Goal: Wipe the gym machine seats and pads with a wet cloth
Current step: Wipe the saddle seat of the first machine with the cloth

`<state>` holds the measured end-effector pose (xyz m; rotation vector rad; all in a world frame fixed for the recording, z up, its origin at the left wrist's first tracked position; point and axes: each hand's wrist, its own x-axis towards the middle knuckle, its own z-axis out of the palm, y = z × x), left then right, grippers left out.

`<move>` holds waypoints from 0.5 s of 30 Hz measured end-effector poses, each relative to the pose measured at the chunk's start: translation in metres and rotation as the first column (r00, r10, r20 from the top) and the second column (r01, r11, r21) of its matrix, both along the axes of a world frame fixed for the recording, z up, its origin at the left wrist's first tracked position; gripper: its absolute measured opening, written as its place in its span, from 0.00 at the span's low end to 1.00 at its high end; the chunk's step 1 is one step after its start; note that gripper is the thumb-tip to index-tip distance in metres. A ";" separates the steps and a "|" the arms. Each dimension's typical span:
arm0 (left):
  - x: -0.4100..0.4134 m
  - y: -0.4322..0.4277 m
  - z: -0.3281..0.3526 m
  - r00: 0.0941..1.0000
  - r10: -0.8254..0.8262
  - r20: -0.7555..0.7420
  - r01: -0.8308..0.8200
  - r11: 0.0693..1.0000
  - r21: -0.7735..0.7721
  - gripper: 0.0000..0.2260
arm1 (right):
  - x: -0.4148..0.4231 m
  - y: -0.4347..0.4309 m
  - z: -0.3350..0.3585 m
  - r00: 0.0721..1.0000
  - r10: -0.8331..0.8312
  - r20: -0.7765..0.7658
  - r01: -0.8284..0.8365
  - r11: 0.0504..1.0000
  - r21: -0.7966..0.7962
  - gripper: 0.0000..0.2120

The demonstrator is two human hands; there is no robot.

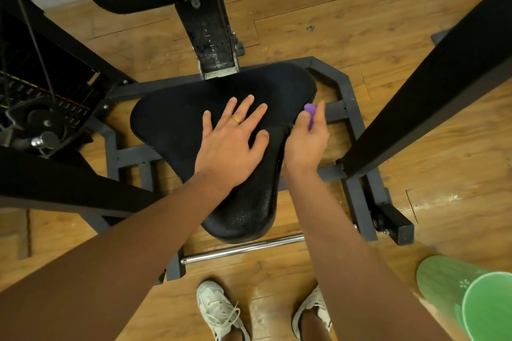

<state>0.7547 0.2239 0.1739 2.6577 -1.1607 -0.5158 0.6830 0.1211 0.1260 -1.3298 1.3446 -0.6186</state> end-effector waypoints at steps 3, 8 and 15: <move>0.002 0.000 -0.002 1.000 -0.003 0.014 0.003 1.000 -0.003 0.24 | 0.004 0.000 -0.004 0.999 -0.036 0.020 0.035 0.999 0.040 0.24; 0.004 0.003 -0.005 1.000 -0.009 0.020 0.009 1.000 -0.004 0.24 | -0.046 0.056 0.026 0.977 0.208 0.055 -0.210 0.977 0.039 0.21; 0.000 0.003 -0.002 1.000 -0.008 0.021 0.008 1.000 -0.016 0.24 | -0.018 0.022 0.027 0.996 0.088 -0.011 -0.088 0.995 0.046 0.23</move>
